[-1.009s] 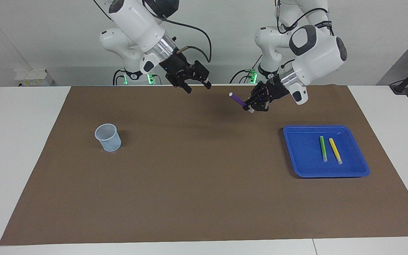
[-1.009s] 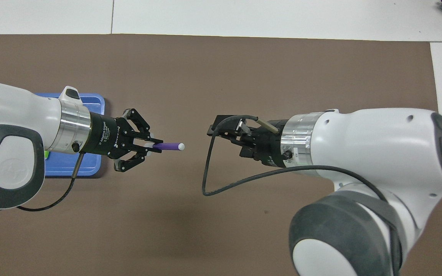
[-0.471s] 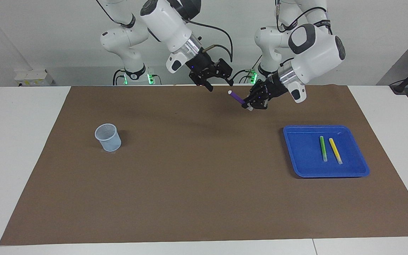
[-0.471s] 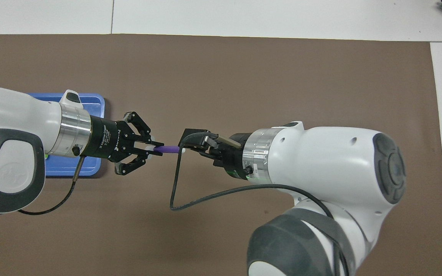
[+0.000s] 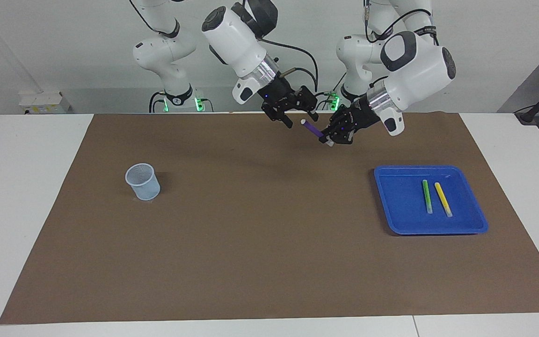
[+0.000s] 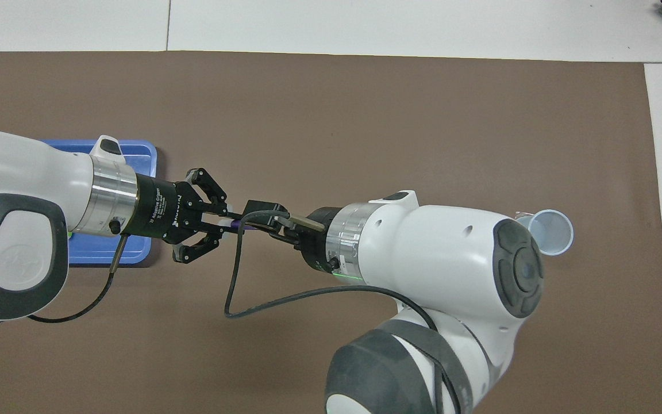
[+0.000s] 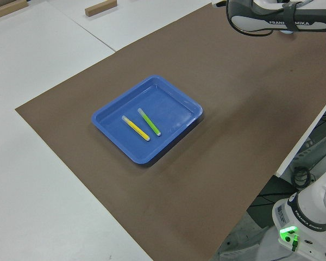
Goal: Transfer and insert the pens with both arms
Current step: 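Close the right gripper on the purple pen tip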
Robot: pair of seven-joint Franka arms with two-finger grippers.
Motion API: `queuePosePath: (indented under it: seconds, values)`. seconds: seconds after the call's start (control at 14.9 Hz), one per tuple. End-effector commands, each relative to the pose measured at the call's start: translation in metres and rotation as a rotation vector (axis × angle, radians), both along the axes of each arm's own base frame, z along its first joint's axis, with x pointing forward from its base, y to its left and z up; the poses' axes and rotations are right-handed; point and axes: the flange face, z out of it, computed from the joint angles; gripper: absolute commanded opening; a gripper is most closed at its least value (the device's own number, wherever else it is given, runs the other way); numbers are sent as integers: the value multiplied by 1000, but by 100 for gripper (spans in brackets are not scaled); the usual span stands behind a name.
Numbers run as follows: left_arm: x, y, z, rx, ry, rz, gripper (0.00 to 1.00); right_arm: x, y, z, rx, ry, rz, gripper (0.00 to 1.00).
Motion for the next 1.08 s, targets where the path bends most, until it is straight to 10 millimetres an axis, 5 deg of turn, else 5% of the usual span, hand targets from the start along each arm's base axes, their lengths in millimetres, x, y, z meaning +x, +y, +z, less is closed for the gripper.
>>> queuePosePath:
  seconds: [0.0, 0.67, 1.01]
  values:
    - [-12, 0, 6, -12, 0, 21, 0, -3, 8, -1, 21, 1, -5, 70]
    - [-13, 0, 8, -13, 1, 20, 0, -11, 17, -1, 32, 36, -28, 44]
    - [-14, 0, 8, -13, 2, 19, 0, -5, 11, -2, 30, 32, -37, 43]
